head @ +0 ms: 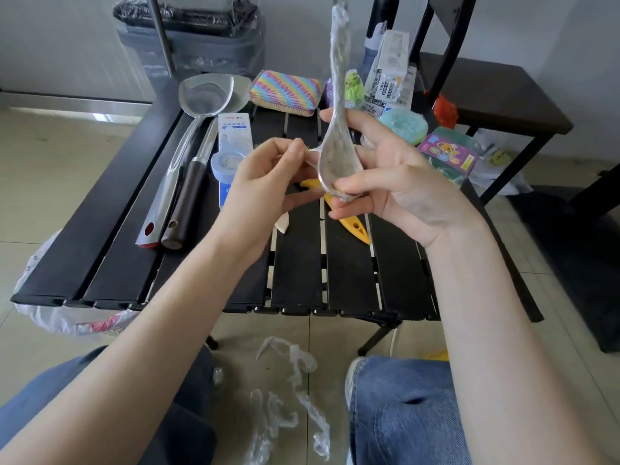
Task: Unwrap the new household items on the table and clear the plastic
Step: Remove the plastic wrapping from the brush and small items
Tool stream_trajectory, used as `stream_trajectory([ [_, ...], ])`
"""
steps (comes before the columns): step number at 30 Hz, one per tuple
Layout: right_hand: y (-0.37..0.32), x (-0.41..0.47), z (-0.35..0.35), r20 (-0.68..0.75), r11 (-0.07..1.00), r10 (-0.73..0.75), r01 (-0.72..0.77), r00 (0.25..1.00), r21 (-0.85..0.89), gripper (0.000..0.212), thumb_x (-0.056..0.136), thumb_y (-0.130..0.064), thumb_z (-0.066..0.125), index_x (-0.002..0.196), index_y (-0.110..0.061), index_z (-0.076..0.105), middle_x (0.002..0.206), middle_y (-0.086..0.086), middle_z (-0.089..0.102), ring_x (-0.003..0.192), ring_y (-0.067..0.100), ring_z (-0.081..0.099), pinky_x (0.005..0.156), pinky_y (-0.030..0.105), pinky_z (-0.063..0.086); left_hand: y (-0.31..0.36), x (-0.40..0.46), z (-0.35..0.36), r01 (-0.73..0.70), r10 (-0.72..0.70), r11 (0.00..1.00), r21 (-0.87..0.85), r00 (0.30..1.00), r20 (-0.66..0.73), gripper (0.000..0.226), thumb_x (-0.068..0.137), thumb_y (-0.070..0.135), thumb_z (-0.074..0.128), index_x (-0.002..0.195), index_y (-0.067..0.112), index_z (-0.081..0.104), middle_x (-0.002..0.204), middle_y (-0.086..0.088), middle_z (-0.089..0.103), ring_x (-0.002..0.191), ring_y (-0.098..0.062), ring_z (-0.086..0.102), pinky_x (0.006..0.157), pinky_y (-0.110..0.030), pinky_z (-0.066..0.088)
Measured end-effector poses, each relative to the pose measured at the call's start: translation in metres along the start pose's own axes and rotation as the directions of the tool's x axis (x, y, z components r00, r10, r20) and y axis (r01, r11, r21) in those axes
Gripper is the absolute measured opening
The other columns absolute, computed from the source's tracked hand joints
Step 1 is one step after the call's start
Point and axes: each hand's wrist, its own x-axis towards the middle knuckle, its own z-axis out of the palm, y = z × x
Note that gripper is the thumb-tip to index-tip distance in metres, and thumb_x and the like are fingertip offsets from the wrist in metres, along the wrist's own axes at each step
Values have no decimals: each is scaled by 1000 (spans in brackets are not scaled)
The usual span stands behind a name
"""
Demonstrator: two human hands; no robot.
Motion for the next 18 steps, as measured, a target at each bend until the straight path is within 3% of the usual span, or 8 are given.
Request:
stream_trajectory([
  [5,-5,-1,1,-92,980,25,-43,995,-196,68,83,15,58,139,-21,47,98,16,54,65,21,67,60,30,58,4,-1,-5,-205,213,940,274,977,-2,9,97,23,54,93,16,58,94,-3,70,88,-14,69,77,-32,57],
  [7,-4,-1,5,-95,964,35,-59,995,-259,65,82,16,58,133,-24,51,99,14,52,67,23,70,61,32,59,7,-2,-9,-324,336,836,442,940,52,9,89,22,67,94,15,62,91,-1,70,83,-9,69,75,-26,56],
  [9,-4,-1,7,-95,955,42,-68,995,-290,64,82,16,58,129,-26,51,99,12,52,68,23,70,62,33,59,10,-3,-11,-357,381,725,589,920,89,14,83,21,74,93,15,67,88,7,69,78,-2,67,70,-19,55],
  [13,-6,-1,10,-110,935,51,-86,993,-343,62,81,17,58,124,-27,53,95,11,52,66,23,70,61,33,60,9,-6,-10,-389,414,611,689,899,141,16,81,19,76,94,12,73,83,5,72,78,-3,67,69,-22,57],
  [18,-5,1,14,-139,891,36,-94,990,-443,64,81,14,59,131,-24,51,87,5,56,70,26,71,63,36,61,-1,-6,-5,-472,574,487,735,807,137,9,83,15,71,89,11,76,78,1,73,78,-5,65,67,-18,54],
])
